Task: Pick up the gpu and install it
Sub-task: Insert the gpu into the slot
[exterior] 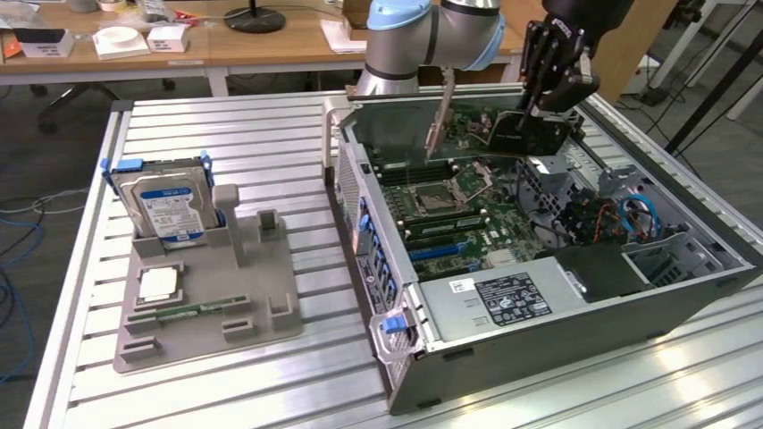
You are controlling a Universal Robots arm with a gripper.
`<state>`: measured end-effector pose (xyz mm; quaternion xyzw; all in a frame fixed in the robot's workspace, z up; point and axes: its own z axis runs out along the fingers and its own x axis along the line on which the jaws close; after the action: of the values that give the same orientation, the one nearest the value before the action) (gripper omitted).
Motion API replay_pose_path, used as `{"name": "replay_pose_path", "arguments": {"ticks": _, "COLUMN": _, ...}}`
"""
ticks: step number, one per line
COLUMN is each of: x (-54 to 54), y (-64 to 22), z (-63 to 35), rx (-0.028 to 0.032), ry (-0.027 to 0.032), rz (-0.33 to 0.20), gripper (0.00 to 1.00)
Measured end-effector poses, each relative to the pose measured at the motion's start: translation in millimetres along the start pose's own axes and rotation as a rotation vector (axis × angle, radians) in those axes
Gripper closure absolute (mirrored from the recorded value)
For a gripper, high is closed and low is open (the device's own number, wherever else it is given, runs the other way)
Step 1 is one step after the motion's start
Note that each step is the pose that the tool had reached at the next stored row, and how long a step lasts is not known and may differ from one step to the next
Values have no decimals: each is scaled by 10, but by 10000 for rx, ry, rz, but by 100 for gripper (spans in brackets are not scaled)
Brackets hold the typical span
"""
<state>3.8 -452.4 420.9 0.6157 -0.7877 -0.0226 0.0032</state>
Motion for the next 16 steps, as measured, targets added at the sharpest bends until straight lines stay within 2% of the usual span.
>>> {"name": "replay_pose_path", "arguments": {"ticks": 9, "x": 0, "y": 0, "z": 0, "rx": -13, "ry": 23, "rz": -561, "gripper": 74}}
{"name": "replay_pose_path", "arguments": {"ticks": 16, "x": 0, "y": 0, "z": 0, "rx": -34, "ry": 61, "rz": -1518, "gripper": 74}}
